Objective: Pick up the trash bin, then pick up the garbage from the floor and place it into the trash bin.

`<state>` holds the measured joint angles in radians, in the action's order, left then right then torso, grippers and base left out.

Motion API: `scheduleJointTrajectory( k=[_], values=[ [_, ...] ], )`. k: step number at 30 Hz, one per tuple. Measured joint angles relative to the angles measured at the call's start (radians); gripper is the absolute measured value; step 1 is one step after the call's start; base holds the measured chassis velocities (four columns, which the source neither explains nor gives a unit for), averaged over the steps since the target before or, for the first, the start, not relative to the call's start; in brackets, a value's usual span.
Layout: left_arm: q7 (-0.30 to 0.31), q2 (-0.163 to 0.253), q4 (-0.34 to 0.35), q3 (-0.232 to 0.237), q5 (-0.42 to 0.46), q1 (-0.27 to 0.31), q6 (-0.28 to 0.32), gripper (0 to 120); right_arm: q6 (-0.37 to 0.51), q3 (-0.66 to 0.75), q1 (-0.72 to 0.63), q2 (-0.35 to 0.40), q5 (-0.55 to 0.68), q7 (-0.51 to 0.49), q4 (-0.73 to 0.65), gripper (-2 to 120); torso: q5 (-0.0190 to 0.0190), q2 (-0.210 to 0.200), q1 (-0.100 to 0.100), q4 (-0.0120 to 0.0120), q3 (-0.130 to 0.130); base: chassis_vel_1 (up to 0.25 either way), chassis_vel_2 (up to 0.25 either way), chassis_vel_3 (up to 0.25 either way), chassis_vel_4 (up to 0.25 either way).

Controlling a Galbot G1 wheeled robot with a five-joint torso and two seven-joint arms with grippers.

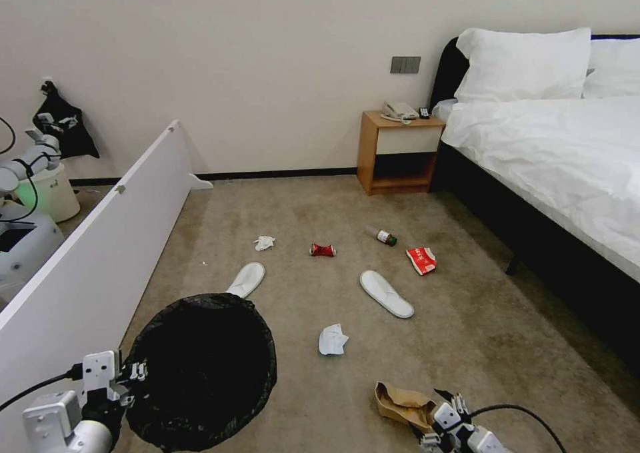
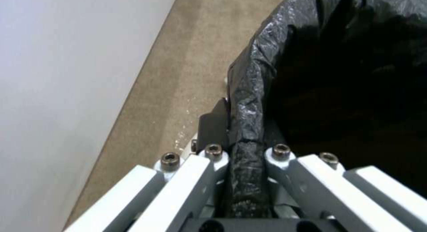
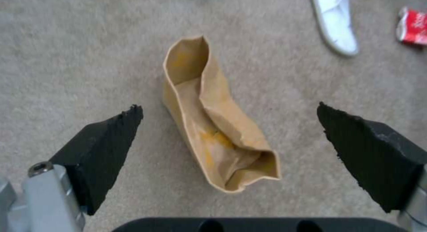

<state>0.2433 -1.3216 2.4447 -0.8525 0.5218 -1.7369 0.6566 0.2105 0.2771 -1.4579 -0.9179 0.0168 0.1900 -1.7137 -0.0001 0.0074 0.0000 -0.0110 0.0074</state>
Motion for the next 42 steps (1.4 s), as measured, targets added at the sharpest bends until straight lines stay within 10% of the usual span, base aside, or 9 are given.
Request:
scheduleJointTrajectory(
  k=[36, 42],
  values=[
    [-0.002, -0.001, -0.001, 0.003, -0.004, 0.002, -0.004, 4, -0.019, -0.082, 0.21, -0.132, -0.051, 0.013, 0.293, 99, 0.0, 0.0, 0.0, 0.0, 0.0, 0.0, 0.0, 0.0, 0.0],
    [-0.002, -0.001, -0.001, 0.003, -0.003, 0.002, -0.004, 4, -0.025, -0.09, 0.251, -0.161, -0.051, 0.025, 0.329, 81, 0.0, 0.0, 0.0, 0.0001, 0.0, 0.0, 0.0, 0.0, 0.0]
  ],
)
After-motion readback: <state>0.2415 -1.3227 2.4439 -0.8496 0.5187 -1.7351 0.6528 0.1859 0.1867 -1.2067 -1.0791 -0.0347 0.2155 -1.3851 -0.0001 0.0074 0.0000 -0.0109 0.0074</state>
